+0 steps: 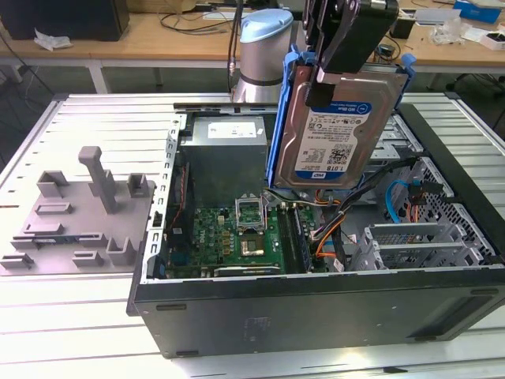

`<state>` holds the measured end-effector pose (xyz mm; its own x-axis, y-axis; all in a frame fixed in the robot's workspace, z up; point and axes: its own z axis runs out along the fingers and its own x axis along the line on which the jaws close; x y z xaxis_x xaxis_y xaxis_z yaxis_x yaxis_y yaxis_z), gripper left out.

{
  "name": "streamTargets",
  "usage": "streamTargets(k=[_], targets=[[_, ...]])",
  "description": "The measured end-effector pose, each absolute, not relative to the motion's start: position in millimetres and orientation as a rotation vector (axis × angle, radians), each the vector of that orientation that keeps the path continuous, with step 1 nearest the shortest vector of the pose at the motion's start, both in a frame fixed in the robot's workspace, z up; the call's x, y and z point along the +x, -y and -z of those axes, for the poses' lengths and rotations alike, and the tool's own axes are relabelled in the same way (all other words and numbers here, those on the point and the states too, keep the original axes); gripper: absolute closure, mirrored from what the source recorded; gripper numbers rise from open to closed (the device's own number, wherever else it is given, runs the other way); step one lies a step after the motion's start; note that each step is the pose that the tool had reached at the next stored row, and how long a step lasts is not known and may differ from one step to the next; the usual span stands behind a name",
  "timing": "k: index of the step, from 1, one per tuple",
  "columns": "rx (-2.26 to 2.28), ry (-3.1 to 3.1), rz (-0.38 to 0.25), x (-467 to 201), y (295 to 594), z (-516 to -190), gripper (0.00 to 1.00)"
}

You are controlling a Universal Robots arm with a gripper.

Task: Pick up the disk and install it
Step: 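Insert the disk into the insertion slot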

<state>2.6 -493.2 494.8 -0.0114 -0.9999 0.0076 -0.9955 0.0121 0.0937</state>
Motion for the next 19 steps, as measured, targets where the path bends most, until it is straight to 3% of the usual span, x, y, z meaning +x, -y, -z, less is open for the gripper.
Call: streamTargets(k=[19], targets=[[2.191, 2.205, 0.083, 2.7, 502.5, -494.7, 0.63]])
